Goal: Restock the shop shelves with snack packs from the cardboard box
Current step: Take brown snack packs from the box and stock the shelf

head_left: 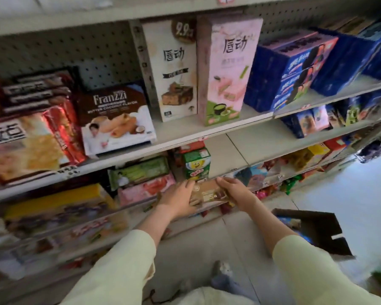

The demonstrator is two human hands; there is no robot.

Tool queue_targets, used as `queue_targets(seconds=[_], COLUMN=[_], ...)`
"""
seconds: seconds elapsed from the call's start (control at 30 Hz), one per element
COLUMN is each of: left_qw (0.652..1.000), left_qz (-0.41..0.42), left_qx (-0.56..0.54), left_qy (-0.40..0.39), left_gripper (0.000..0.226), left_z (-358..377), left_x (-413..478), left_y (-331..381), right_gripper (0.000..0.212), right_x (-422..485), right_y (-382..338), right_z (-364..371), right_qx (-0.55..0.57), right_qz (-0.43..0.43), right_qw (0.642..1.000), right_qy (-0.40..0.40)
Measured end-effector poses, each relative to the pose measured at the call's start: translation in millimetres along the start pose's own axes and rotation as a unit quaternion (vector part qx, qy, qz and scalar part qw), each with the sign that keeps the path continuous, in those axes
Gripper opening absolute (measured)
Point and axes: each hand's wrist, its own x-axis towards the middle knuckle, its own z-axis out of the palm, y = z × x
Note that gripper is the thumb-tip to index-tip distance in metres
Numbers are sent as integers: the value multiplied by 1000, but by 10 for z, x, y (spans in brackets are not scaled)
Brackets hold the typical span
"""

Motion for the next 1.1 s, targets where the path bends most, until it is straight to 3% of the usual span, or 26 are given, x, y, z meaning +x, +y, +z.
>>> queue_targets(seconds=[0.27, 0.47, 0.63, 0.73, 0.87, 1.0, 1.1], left_qw=[991, 967, 893, 818, 716, 731, 732], left_qz=[-111, -203, -337, -368, -380, -375, -394], left_qx=[1, 6, -142, -305, -476, -482, -479], left_qy=[80, 155, 261, 321, 340, 304, 282], left_gripper=[70, 76, 90, 83, 69, 60, 63], left_z=[-81, -96, -15, -4, 43, 72, 53], left_x=[-525, -631, -558, -468, -341, -198, -96], left_y=[-745, -1079, -1256, -1254, -1303, -1515, -1610], right_gripper=[8, 15, 11, 13, 5, 17, 14], right_x=[63, 145, 408, 623, 962, 1188, 1308], right_y=[-185, -340, -398, -421, -350, -361, -394], right_z=[905, 1365, 1607, 1667, 1705, 1790, 1878], right_qx=[-34, -4, 29, 59, 95, 87, 78], right_qz=[11, -32, -52, -78, -82, -82, -78], right_qw=[992, 988, 994, 992, 991, 992, 992], right_qy=[-119, -152, -94, -80, -54, -47, -58])
